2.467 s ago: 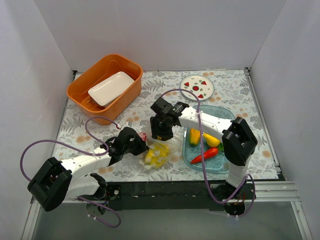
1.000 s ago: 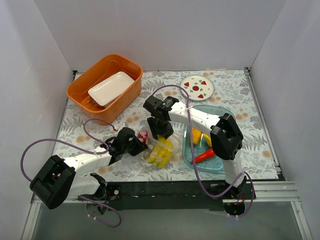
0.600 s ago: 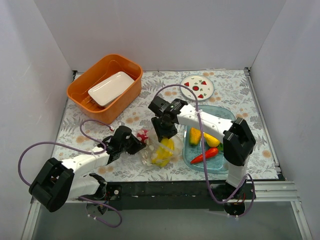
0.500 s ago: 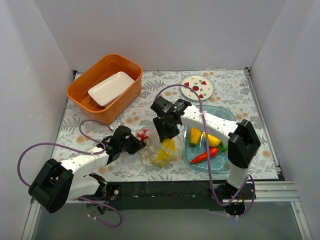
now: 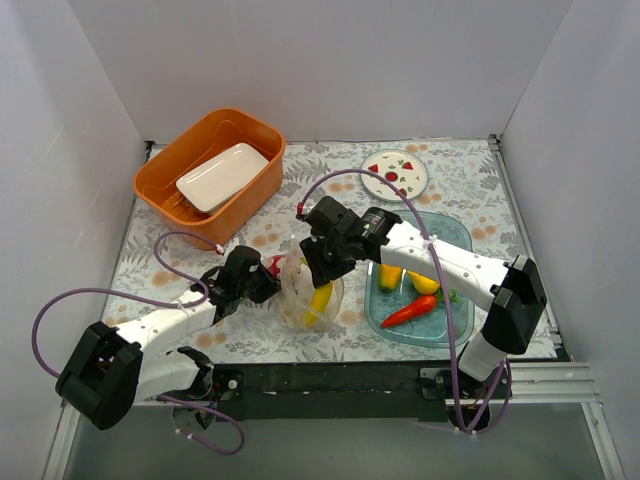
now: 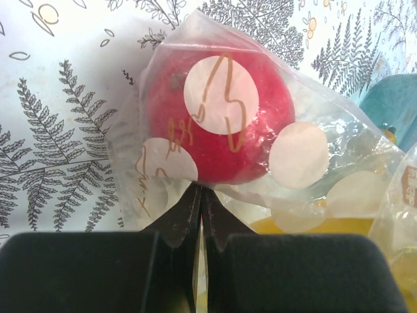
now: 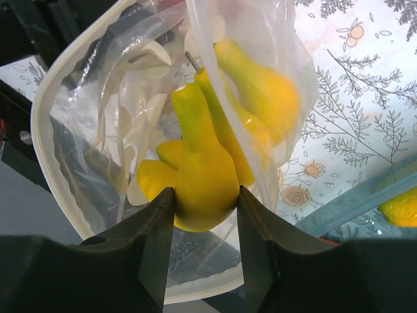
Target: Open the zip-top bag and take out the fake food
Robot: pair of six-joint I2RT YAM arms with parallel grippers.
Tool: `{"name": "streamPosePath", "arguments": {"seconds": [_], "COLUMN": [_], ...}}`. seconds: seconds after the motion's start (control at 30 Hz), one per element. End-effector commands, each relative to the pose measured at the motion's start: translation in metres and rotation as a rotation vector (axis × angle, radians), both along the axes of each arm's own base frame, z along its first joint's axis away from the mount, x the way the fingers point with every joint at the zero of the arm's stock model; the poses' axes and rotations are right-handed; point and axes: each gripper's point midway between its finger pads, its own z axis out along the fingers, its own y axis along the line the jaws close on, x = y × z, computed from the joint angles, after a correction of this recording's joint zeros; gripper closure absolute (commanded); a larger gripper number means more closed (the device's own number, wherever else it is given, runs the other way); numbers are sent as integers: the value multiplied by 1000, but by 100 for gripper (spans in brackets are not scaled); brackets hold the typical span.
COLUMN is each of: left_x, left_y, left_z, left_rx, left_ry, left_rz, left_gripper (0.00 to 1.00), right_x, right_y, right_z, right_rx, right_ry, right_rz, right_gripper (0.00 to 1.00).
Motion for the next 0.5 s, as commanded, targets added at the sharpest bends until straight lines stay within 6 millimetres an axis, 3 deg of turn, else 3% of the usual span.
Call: {"name": "streamPosePath", "arguments": {"seconds": [0.0, 0.2, 0.47], "left_x": [12, 13, 12], "left_y": [3, 10, 21], "left_z": [19, 7, -21], "left_rx": [18, 67, 169], "left_ry": [-59, -33, 60], "left_rz": [11, 41, 70], "left_gripper": [100, 100, 100], "right_x": [-1, 23, 34], "right_y": [15, 4, 0], "right_z": [27, 43, 76], "right_rx": [129, 130, 226], "right_ry": [-105, -253, -384], "right_rz": [94, 10, -34], "right_gripper": [99, 99, 99]}}
